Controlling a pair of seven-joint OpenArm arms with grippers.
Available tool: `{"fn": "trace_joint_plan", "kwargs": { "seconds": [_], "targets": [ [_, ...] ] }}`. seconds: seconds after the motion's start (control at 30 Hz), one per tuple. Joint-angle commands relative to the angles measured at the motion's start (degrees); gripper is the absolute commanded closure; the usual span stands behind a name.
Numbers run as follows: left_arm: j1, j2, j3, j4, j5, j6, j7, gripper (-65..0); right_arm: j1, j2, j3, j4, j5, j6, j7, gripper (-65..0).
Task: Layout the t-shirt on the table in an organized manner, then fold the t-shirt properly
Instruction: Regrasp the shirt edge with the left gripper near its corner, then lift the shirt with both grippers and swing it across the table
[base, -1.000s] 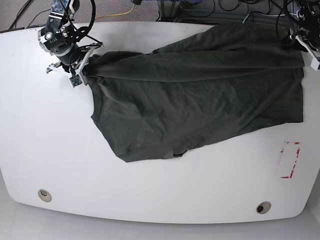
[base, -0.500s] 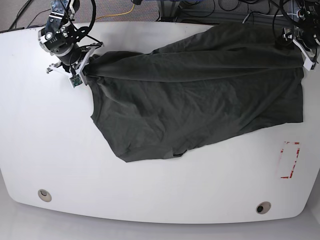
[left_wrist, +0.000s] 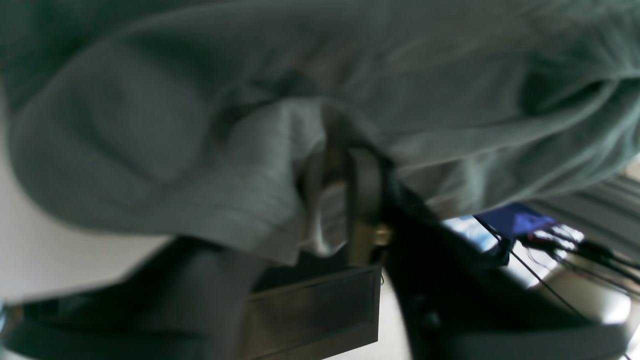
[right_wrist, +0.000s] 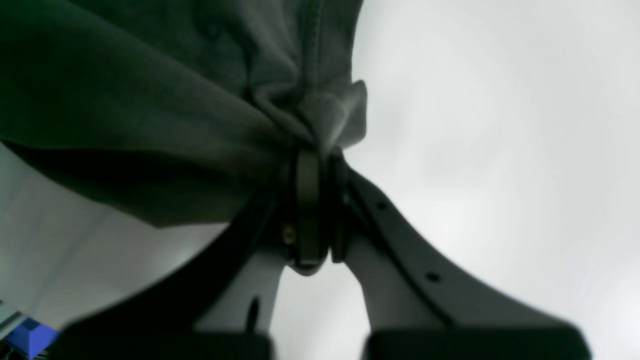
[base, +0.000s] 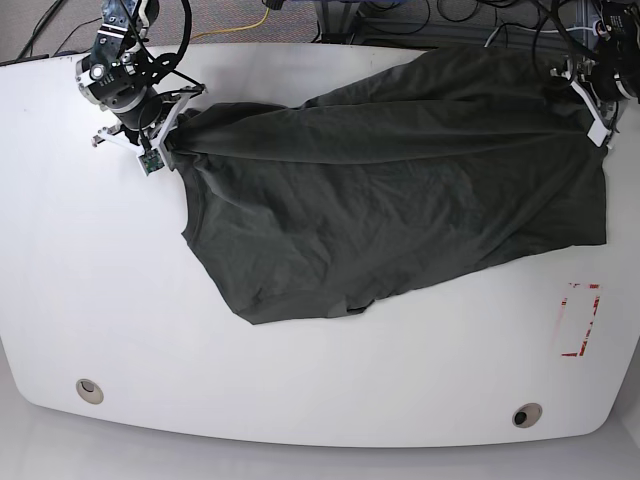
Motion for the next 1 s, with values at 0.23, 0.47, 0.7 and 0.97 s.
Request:
{"fn": "trace_joint_plan", "kwargs": {
  "seconds": [0.23, 0.47, 0.7, 0.97],
  "targets": [
    [0.3, -0.8, 1.4, 3.2, 0.6, -0.1, 0.9, 0.0, 0.6, 0.5, 0.2, 1.3, 0.7, -0.1, 1.1, -2.2],
    [-0.9, -1.0, -1.9, 15.1, 0.3, -0.1, 3.6, 0.0, 4.2, 0.6, 0.3, 2.0, 0.6, -0.1, 1.0, -2.2],
    [-12.9, -1.0, -4.9, 19.5, -2.8, -0.1, 9.0, 0.0, 10.0, 1.0, 0.3, 2.0, 0.2, -0.1, 0.8, -2.2],
    [-25.2, -5.1, -3.0, 19.3, -7.5, -0.1, 9.0, 0.0, 18.8, 1.9, 0.0, 1.7, -3.0, -0.1, 0.7, -2.2]
  ]
}}
